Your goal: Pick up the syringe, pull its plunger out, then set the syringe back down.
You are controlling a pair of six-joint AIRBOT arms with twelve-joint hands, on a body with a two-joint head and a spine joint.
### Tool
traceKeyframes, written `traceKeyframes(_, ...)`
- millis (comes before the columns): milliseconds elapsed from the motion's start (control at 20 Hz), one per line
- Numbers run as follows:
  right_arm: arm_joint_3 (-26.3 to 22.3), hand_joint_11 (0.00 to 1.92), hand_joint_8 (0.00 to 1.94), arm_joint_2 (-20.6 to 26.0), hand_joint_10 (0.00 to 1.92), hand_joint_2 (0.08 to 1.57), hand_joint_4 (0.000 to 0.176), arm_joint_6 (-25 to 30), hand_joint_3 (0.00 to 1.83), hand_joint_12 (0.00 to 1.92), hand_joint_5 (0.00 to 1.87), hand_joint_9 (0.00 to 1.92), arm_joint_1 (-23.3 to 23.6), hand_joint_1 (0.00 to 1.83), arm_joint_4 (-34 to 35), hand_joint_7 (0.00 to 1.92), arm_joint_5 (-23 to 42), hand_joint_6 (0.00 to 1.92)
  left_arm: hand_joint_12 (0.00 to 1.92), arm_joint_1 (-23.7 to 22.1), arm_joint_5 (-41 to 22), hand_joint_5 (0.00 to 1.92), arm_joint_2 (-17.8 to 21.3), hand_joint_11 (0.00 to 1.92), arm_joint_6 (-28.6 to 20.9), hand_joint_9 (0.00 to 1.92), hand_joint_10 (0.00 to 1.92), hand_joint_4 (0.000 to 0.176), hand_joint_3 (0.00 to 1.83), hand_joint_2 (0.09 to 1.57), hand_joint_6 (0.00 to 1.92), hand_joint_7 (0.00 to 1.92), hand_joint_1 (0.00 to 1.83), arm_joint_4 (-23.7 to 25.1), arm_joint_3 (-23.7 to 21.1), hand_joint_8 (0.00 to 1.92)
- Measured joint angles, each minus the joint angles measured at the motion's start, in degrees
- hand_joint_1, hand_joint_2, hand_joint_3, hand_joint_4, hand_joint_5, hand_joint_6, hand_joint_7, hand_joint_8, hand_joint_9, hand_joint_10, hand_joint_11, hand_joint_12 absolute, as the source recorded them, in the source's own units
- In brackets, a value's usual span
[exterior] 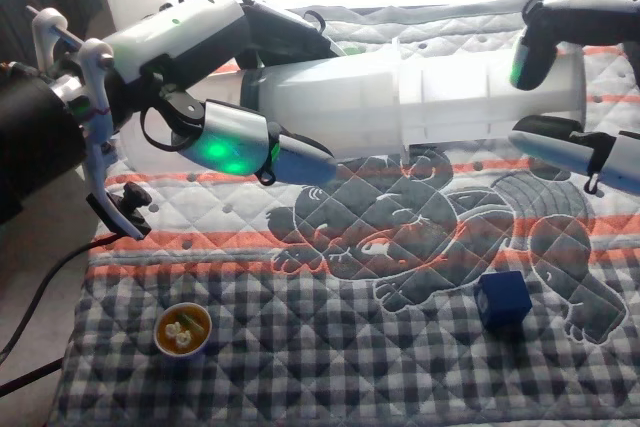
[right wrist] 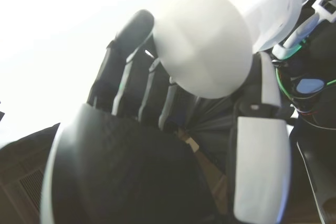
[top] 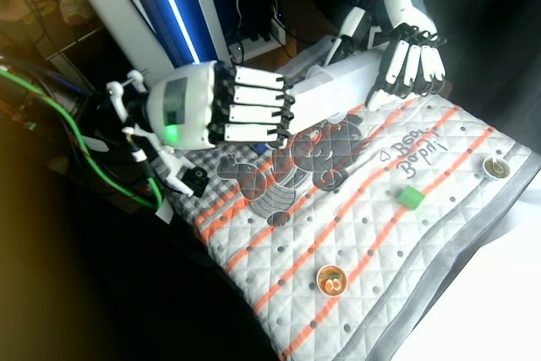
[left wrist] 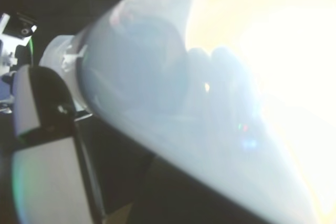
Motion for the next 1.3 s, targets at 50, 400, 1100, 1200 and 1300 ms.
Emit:
traceKeyframes(50, -0.02, 0.69, 1.46, 0.22, 1.55, 1.23, 0.0, 0.0, 0.0, 1.74, 0.71, 0.74, -0.31, 1.33, 0.11, 0.75, 0.37, 1.29, 1.92, 0.0, 0.02, 0.86, 0.17, 0.09, 0.0, 0.21, 1.75, 0.0, 0.0, 1.27, 1.09, 0.52, 1.18, -0.2, 0.0, 1.73)
traceKeyframes(400, -0.66, 0.55, 1.51, 1.05, 1.57, 1.26, 0.0, -0.17, 0.0, 1.73, 0.68, 0.68, -1.36, 1.31, 1.27, 0.69, 1.53, 1.41, 1.92, 0.42, 0.55, 0.85, 0.42, 0.1, 0.09, 0.16, 1.81, 0.0, 0.0, 1.28, 1.09, 0.5, 1.17, -0.81, 0.0, 1.74)
traceKeyframes(1100, -1.09, 0.63, 1.71, 1.62, 1.78, 1.31, 0.0, -0.35, 0.01, 1.91, 0.67, 0.57, -2.82, 1.31, 2.97, 0.57, 3.78, 1.37, 1.92, 0.94, 1.14, 0.85, 0.79, 0.15, 0.04, 0.18, 1.82, 0.0, 0.0, 1.28, 1.09, 0.5, 1.17, -1.97, 0.0, 1.75)
traceKeyframes(1200, -1.09, 0.77, 1.77, 1.64, 1.87, 1.32, 0.0, -0.33, 0.02, 1.92, 0.63, 0.56, -2.93, 1.31, 3.43, 0.53, 4.2, 1.38, 1.92, 0.96, 1.29, 0.87, 0.79, 0.1, 0.02, 0.14, 1.82, 0.0, 0.0, 1.27, 1.08, 0.5, 1.18, -2.38, 0.02, 1.72)
traceKeyframes(1300, -1.09, 0.74, 1.77, 1.64, 1.86, 1.33, 0.0, -0.33, 0.02, 1.92, 0.61, 0.57, -2.95, 1.3, 3.76, 0.53, 4.35, 1.41, 1.92, 1.01, 1.38, 0.88, 0.87, 0.08, -0.04, 0.14, 1.76, 0.0, 0.0, 1.27, 1.1, 0.51, 1.18, -2.47, 0.02, 1.69)
